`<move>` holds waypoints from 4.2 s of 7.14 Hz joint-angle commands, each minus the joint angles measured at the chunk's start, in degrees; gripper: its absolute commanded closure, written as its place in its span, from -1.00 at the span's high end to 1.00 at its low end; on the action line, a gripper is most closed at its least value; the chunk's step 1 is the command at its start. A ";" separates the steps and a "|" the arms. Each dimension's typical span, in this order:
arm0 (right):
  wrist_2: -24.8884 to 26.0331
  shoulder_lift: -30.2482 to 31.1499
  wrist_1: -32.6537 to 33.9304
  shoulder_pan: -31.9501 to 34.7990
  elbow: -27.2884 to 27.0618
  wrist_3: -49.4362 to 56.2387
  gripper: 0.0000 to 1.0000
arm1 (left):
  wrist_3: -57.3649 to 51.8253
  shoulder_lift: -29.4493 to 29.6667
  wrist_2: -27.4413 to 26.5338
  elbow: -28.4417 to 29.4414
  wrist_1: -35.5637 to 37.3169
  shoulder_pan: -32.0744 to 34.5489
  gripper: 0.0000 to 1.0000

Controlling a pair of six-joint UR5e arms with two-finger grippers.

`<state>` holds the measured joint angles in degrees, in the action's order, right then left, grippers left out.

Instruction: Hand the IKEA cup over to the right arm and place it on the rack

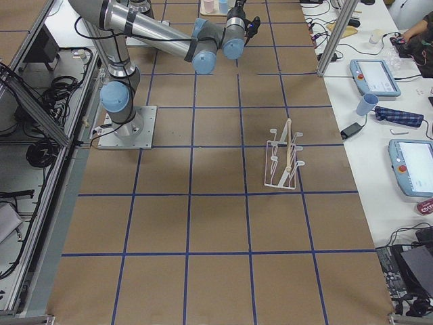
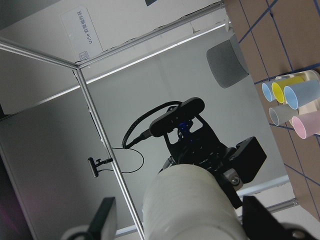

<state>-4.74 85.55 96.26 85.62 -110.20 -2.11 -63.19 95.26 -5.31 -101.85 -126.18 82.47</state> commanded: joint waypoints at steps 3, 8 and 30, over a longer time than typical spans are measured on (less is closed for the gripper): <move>-0.01 0.23 -0.29 0.08 -1.14 -0.09 0.82 | 0.00 0.11 -0.05 -0.02 -0.30 0.06 -1.00; -0.01 1.80 -0.03 0.34 -2.38 -3.67 0.79 | 2.81 -0.16 0.22 0.60 0.14 0.06 -1.00; 27.49 4.36 -0.20 -9.67 4.80 -9.85 0.05 | 56.01 -7.89 -54.12 9.13 28.79 4.67 1.00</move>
<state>12.20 89.76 96.40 77.06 -108.07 -11.94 -15.78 88.29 -51.27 -92.28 -106.73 82.73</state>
